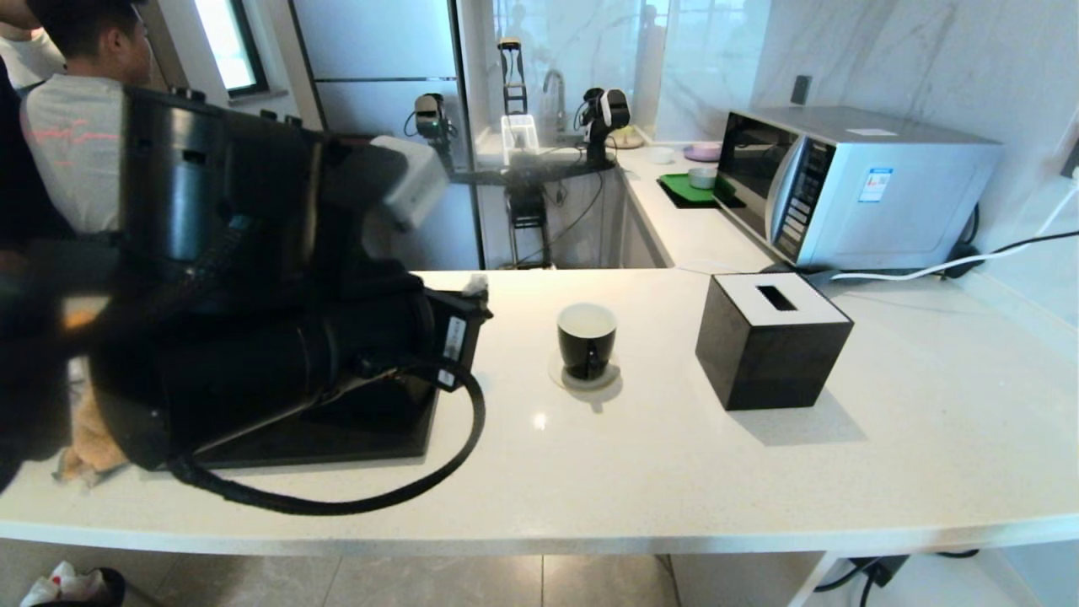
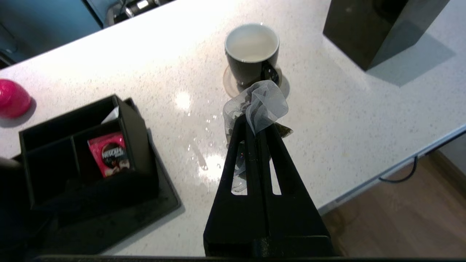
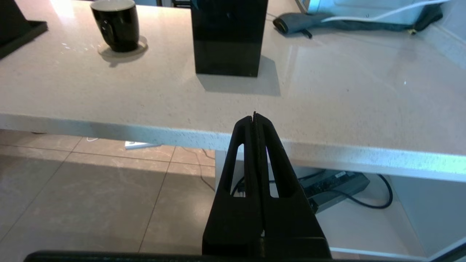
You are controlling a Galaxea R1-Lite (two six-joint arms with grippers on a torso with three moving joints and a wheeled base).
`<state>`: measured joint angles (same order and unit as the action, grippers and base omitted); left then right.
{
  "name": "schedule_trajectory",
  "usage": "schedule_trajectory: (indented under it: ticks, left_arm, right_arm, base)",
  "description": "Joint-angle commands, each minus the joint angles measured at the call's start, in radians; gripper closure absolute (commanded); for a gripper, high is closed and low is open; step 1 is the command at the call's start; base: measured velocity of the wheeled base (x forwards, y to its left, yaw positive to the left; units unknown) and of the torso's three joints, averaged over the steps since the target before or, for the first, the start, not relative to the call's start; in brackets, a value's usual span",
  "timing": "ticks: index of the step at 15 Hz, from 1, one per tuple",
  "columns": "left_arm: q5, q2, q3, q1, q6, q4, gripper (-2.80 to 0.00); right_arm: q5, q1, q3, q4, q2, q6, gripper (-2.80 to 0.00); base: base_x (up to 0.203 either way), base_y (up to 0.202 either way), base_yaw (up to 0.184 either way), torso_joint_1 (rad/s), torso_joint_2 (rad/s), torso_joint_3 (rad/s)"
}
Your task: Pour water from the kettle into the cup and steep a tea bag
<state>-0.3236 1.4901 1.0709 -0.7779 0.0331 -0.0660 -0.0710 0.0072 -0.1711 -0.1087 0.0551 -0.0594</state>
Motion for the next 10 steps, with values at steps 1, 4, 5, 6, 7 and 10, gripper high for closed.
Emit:
schedule_trajectory:
  ticks: [1,4,5,6,7,10]
  left_arm:
    - [-0.002,0.031,0.001,0.0,-0.004,-0.025,0.0]
    - [-0.003,0.054,0.006,0.002,-0.004,-0.044,0.0]
    - [-0.003,0.058,0.006,0.002,-0.004,-0.044,0.0]
    - [-0.002,0.059,0.006,0.001,-0.004,-0.045,0.0]
    - [-0.002,0.058,0.008,0.0,-0.005,-0.045,0.0]
    - [-0.003,0.073,0.036,0.002,-0.004,-0.044,0.0]
  right_arm:
    - [-0.03,0.003,-0.064,0.005,0.104,0.0,0.0]
    - [-0.094,0.028,-0.143,0.024,0.242,0.0,0.0]
    - [-0.107,0.035,-0.163,0.052,0.302,-0.001,0.0]
    - [-0.115,0.039,-0.178,0.088,0.361,-0.001,0.0]
    - [-0.125,0.042,-0.195,0.133,0.429,-0.002,0.0]
    - [-0.186,0.046,-0.242,0.257,0.61,-0.017,0.0]
  base:
    - [0.0,0.0,0.0,0.0,0.0,0.0]
    - [0.0,0.0,0.0,0.0,0.0,0.0]
    - [0.0,0.0,0.0,0.0,0.0,0.0]
    - [0.0,0.0,0.0,0.0,0.0,0.0]
    - [0.0,0.0,0.0,0.0,0.0,0.0]
    - [0.0,0.0,0.0,0.0,0.0,0.0]
